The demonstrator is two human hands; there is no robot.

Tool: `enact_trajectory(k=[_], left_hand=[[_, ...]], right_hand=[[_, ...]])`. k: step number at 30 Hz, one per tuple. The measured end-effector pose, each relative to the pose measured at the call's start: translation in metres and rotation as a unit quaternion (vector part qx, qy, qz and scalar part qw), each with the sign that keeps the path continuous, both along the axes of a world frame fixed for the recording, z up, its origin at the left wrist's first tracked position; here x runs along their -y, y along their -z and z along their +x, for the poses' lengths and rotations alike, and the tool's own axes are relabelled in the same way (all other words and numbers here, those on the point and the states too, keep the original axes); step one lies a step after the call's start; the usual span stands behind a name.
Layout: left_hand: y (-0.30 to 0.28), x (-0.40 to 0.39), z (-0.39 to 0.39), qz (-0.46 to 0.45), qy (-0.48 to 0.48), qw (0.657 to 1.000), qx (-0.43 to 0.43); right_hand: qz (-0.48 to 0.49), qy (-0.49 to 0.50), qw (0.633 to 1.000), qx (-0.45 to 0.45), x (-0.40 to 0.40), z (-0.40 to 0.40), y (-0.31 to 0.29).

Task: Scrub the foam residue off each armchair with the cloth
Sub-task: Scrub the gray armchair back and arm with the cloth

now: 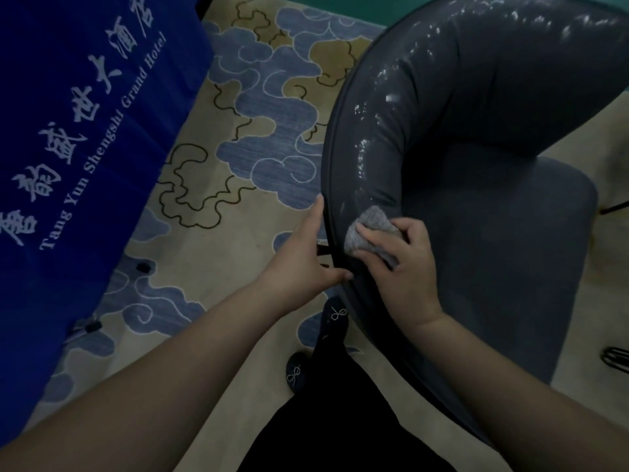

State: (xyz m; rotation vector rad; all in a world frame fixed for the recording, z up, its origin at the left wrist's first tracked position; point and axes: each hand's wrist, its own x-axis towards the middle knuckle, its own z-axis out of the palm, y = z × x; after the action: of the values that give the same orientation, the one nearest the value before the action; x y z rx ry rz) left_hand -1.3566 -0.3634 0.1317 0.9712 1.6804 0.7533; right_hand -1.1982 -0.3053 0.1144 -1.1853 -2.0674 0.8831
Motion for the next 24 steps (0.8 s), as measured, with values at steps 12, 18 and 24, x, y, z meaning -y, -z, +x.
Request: enact_trajectory(k=[12, 18, 24], left_hand=[[0.0, -0.014, -0.006, 0.001, -0.005, 1.0, 0.015], [-0.002, -0.022, -0.014, 0.001, 0.009, 1.0, -0.006], [-0.005, -0.044, -0.024, -0.001, -0.003, 1.0, -0.002]], right_hand=[[0.018, -0.023, 1.0, 0.001, -0.017, -0.005, 0.003], [0.014, 0.019, 1.0, 0.015, -0.081, -0.046, 0.001], [-0.054, 0.025, 0.998, -0.03, -0.062, -0.027, 0.005]])
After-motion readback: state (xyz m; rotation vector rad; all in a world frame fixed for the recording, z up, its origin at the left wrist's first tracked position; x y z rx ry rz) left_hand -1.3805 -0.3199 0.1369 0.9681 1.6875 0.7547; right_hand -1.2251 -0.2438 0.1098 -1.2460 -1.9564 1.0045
